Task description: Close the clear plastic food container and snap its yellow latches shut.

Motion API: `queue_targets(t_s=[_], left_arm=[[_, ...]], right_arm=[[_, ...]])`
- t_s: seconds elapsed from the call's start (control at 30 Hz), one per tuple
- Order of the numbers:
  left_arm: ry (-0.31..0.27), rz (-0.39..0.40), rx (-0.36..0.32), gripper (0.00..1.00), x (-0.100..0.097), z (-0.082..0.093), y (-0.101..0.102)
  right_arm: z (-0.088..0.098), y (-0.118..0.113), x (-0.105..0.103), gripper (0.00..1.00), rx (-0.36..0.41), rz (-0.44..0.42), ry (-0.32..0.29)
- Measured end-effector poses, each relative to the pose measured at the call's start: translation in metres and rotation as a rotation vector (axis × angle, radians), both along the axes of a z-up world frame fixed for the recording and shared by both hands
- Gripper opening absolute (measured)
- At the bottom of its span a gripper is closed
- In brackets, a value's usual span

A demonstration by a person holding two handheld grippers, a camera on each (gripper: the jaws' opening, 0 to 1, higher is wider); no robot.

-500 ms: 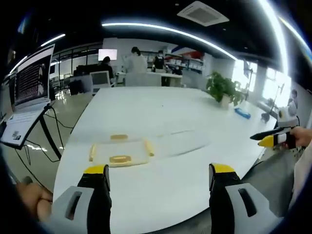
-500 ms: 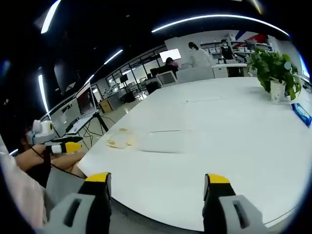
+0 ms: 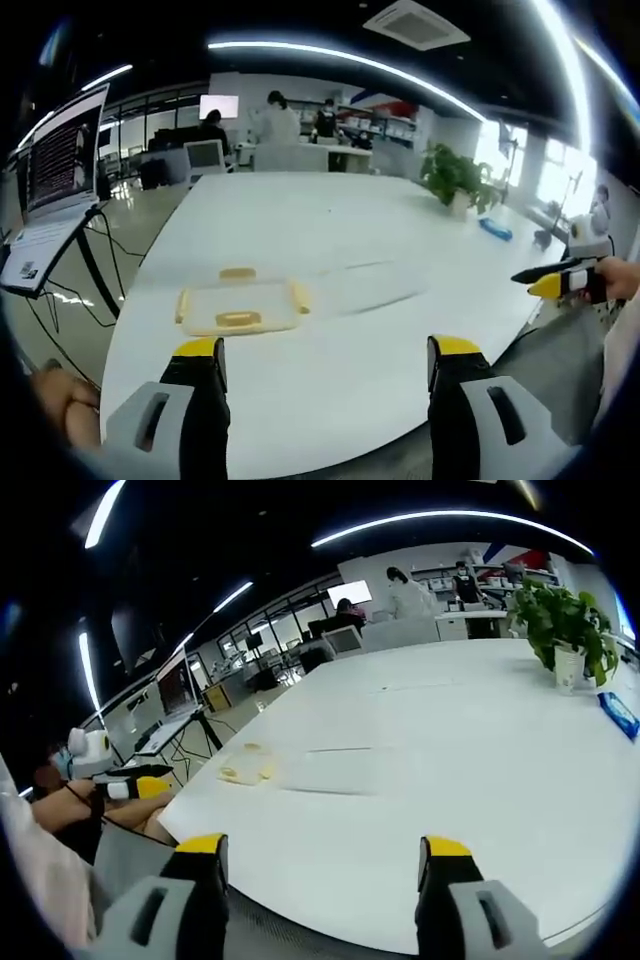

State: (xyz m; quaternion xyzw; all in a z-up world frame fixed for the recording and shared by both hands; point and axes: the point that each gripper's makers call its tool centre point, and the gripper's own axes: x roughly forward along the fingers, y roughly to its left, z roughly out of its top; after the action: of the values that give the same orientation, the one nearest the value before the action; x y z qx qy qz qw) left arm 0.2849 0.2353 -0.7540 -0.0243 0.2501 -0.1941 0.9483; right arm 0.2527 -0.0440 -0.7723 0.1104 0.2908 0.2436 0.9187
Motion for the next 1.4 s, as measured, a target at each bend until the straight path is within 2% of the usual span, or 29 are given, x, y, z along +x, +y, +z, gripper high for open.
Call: queue_targets(t_s=[0.33,0.63,0.7,0.83,0.97,1.4], left_arm=[[0.005,0.022,-0.003,0.81,-0.001,-0.002,0.010],[0.016,0.018,-0.006,0.81,-0.002,-0.006,0.010],[0.016,0.018,-0.007,0.81,-0.001,-0.007,0.010],[0.015,0.034,0.011,0.83,0.001,-0.010,0.013],[0.018,0.041,0.011,0.83,0.002,-0.011,0.014],[0.034,0.025,0.012,0.82,0.001,-0.014,0.016]], right_arm=[[-0.001,0.001,0.000,0.78,-0.004,0.004,0.006],[-0.001,-0.001,0.001,0.78,-0.005,-0.003,0.007],[0.000,-0.001,0.001,0.78,-0.007,-0.002,0.000],[0.005,-0.005,0.006,0.78,-0.029,-0.026,-0.052],[0.007,-0.007,0.008,0.79,-0.024,-0.037,-0.064],[0.001,-0.002,0.005,0.78,-0.035,-0.008,-0.030]])
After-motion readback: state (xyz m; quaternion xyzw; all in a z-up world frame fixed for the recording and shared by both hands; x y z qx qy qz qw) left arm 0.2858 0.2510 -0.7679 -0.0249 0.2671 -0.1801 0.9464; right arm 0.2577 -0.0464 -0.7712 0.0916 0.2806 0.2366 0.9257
